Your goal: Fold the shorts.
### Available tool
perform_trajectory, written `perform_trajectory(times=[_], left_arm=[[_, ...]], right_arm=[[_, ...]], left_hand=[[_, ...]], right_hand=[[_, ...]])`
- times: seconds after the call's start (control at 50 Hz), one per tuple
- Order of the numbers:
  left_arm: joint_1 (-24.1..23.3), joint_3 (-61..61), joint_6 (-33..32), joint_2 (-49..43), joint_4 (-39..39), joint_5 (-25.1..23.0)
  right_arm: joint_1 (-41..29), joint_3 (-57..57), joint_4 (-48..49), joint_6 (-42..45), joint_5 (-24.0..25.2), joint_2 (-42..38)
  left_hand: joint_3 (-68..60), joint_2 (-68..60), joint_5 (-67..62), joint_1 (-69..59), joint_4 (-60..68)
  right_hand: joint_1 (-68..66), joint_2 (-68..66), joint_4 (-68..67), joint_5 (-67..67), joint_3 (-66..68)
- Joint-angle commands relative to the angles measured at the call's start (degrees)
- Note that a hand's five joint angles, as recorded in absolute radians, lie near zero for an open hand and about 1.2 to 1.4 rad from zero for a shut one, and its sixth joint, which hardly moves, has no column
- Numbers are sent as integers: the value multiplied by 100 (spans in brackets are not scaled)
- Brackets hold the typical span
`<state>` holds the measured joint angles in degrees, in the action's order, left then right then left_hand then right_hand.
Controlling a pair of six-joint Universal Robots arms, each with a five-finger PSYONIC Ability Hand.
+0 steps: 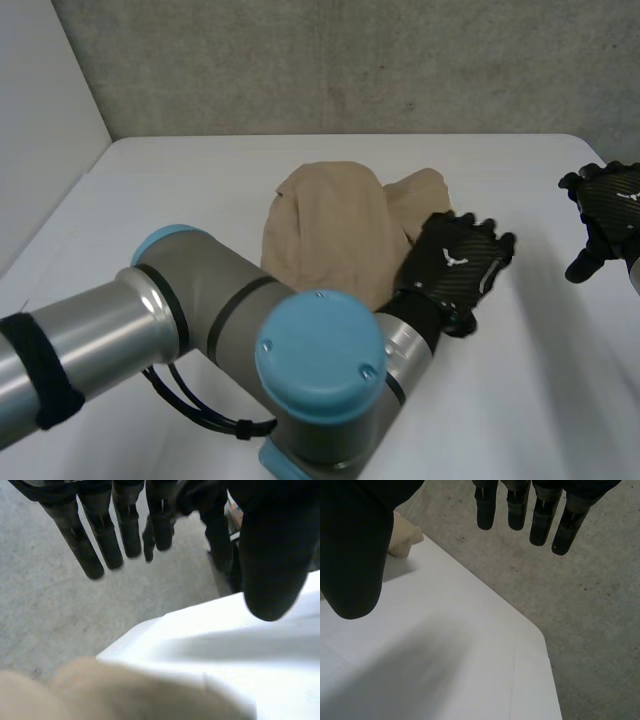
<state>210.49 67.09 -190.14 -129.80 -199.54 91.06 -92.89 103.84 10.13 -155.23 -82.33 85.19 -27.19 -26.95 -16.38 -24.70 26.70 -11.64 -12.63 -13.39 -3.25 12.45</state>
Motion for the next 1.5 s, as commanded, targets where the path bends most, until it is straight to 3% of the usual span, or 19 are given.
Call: perform_trajectory(times=[0.02, 0.14, 0.24, 0.38, 0.52, 0.74, 0.88, 0.94, 1.0, 1.04, 1.1, 1.12, 1.28, 1.44, 1.48, 1.5], left_arm=[[97, 217, -49, 736, 29, 307], [825, 700, -67, 1693, 187, 377], [1616, 1052, -67, 2125, 222, 342], [2601, 1272, -189, 1836, 258, 298], [3436, 974, -979, 984, 293, -61], [3586, 595, -1157, 192, 319, -1063], [3578, 586, -1183, -107, 477, -1266], [3569, 569, -1183, -186, 469, -1257], [3534, 507, -1183, -274, 486, -1214], [3499, 481, -1174, -300, 495, -1179], [3455, 498, -1174, -283, 513, -1003], [3402, 507, -1174, -266, 530, -846], [2946, 752, -1183, 50, 1196, -230], [2892, 1456, -1122, 850, 1524, -27], [2892, 1561, -1113, 1035, 1471, -18], [2901, 1666, -1104, 1209, 1401, -9]], right_arm=[[-36, 66, -46, 46, 50, 33], [-343, 146, -371, 19, 234, 33], [-826, 190, -776, -68, 691, 24], [-1336, 216, -698, -955, 876, -195], [-1846, 23, -100, -1589, 841, -1030], [-2514, -548, 392, -1607, 613, -2006], [-2840, -1014, 630, -1457, -178, -2551], [-2901, -1224, 718, -1265, -441, -2779], [-2901, -1357, 709, -1036, -574, -2937], [-2901, -1436, 700, -799, -679, -3052], [-2901, -1498, 692, -553, -741, -3096], [-2893, -1515, 683, -500, -741, -3096], [-2805, -1726, 560, -192, -688, -2929], [-2462, -2245, 288, 248, -715, -2885], [-2392, -2227, 156, 187, -715, -2842], [-2374, -2193, 121, 160, -697, -2841]], left_hand=[[974, 950, 893, 725, -925], [1042, 1017, 961, 793, -993], [1075, 1051, 995, 826, -1026], [1008, 984, 927, 759, -959], [941, 917, 860, 692, -892], [756, 732, 675, 507, -707], [605, 581, 524, 356, -556], [203, 178, 122, -47, -154], [-1626, -1650, -1707, -1875, 1675], [-3755, -3779, -3836, -4004, 3804], [-4977, -5001, -5058, -5226, 5026], [-5278, -5302, -5359, -5527, 5327], [-5281, -5305, -5362, -5530, 5330], [-5281, -5305, -5362, -5530, 5330], [-3210, -3235, -3291, -3459, 3259], [-849, -874, -930, -1098, 898]], right_hand=[[164, 263, 339, 325, -245], [164, 263, 339, 325, -245], [164, 263, 339, 325, -245], [164, 263, 339, 325, -245], [164, 263, 339, 325, -245], [164, 263, 339, 325, -245], [-365, -265, -189, -204, 284], [-1219, -1120, -1044, -1058, 1138], [-2463, -2364, -2288, -2302, 2382], [-4731, -4632, -4556, -4570, 4650], [-6828, -6729, -6653, -6668, 6747], [-6836, -6736, -6660, -6675, 6755], [-6836, -6737, -6661, -6675, 6755], [-6836, -6737, -6661, -6675, 6755], [-6836, -6737, -6661, -6675, 6755], [-5743, -5643, -5567, -5582, 5662]])
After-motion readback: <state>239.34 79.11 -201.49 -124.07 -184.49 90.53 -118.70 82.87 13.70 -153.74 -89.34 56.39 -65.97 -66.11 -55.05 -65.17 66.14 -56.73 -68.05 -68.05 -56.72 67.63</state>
